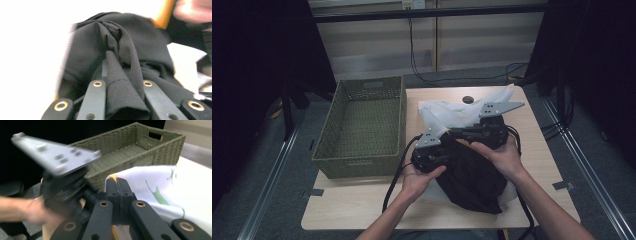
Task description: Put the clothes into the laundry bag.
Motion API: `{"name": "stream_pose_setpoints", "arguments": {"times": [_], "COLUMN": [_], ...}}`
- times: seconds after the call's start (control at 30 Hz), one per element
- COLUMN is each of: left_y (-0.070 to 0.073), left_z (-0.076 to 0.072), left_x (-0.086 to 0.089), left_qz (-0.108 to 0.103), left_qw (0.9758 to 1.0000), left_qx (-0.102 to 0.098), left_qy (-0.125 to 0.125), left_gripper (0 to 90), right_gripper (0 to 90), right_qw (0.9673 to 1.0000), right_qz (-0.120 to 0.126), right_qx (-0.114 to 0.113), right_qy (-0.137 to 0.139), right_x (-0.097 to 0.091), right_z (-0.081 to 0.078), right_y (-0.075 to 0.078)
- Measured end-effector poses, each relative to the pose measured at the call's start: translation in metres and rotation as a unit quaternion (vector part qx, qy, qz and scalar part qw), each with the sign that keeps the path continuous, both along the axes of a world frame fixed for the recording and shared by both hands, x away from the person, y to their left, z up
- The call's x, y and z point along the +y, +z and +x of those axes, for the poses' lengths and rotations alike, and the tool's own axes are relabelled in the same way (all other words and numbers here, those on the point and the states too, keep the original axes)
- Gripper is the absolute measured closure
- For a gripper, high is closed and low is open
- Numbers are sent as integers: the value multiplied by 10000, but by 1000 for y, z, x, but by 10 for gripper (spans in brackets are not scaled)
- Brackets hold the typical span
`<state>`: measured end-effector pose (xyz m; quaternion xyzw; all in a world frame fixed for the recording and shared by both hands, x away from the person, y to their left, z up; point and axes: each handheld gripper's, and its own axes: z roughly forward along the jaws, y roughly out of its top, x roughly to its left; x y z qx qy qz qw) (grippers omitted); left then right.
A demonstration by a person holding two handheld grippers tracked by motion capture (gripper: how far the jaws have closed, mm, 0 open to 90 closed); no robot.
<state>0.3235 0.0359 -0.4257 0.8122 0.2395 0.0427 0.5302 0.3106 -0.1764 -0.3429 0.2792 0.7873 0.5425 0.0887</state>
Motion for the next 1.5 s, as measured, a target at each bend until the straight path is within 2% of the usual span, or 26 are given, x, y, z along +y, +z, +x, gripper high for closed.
{"name": "stream_pose_setpoints", "arguments": {"times": [0.1, 0.17, 0.23, 0.3, 0.33, 0.47, 0.57, 0.67, 0.77, 0.8, 0.83, 0.9, 0.93, 1.03, 1.07, 1.13, 1.17, 1.2, 1.23, 1.27, 1.3, 1.37, 1.4, 1.43, 1.47, 1.5], "left_y": [-7, -14, -22, -27, -29, -23, -11, -3, 2, 3, 2, -5, -11, -27, -30, -32, -31, -31, -32, -35, -40, -52, -57, -63, -66, -71], "left_z": [4, 4, 4, 3, 2, -6, -17, -28, -47, -52, -59, -70, -72, -77, -80, -87, -92, -93, -93, -92, -90, -88, -87, -87, -85, -81], "left_x": [1, -1, -1, 0, 1, 9, 20, 29, 30, 27, 24, 15, 9, -3, -5, -7, -5, -2, -1, 1, 2, 3, 2, -1, -1, -2], "left_qz": [123, 346, 500, 540, 538, 559, 525, 425, 521, 594, 536, 532, 576, 714, 757, 852, 827, 826, 771, 855, 883, 1083, 1288, 1402, 1587, 1616], "left_qw": [9999, 9991, 9984, 9980, 9980, 9980, 9985, 9991, 9981, 9976, 9972, 9959, 9941, 9894, 9886, 9852, 9853, 9846, 9855, 9855, 9851, 9824, 9800, 9798, 9771, 9767], "left_qx": [37, -42, 51, 246, 261, 270, 147, 59, -69, -91, -64, -100, -7, 171, 198, 195, 127, 134, 173, 149, 254, 340, 226, 133, 109, 130], "left_qy": [116, 227, 244, 230, 180, 101, 27, -46, -310, -357, -517, -729, -921, -1255, -1290, -1475, -1489, -1532, -1504, -1460, -1453, -1486, -1498, -1420, -1410, -1409], "left_gripper": [800, 748, 680, 589, 540, 412, 364, 365, 391, 367, 335, 330, 308, 277, 244, 244, 240, 234, 232, 219, 197, 178, 173, 181, 183, 185], "right_gripper": [900, 900, 900, 900, 900, 900, 900, 900, 900, 900, 900, 900, 900, 900, 900, 900, 900, 900, 900, 900, 900, 900, 900, 900, 900, 900], "right_qw": [9999, 9998, 9994, 9991, 9988, 9975, 9970, 9968, 9967, 9967, 9966, 9966, 9966, 9966, 9966, 9966, 9966, 9966, 9965, 9965, 9965, 9967, 9966, 9966, 9965, 9966], "right_qz": [-46, -17, 27, -58, -98, -130, -138, -97, -151, -158, -164, -170, -157, -175, -170, -175, -168, -168, -156, -159, -163, -185, -184, -189, -183, -186], "right_qx": [96, 200, 349, 423, 485, 682, 750, 771, 780, 781, 793, 790, 794, 790, 791, 784, 788, 793, 803, 801, 807, 781, 783, 785, 794, 790], "right_qy": [-29, -23, -43, -58, -62, -102, -130, -167, -148, -145, -144, -151, -162, -170, -172, -161, -157, -164, -166, -154, -153, -148, -153, -156, -166, -169], "right_x": [-10, -15, -21, -24, -27, -34, -38, -41, -39, -38, -37, -37, -37, -37, -37, -37, -37, -37, -37, -37, -37, -37, -37, -37, -37, -36], "right_z": [-9, -13, -19, -23, -25, -28, -27, -26, -25, -25, -25, -24, -24, -24, -24, -24, -24, -24, -23, -23, -23, -23, -23, -23, -22, -22], "right_y": [-12, -22, -36, -46, -53, -73, -81, -82, -85, -86, -86, -86, -86, -86, -86, -87, -87, -87, -87, -87, -87, -87, -87, -87, -87, -87]}}
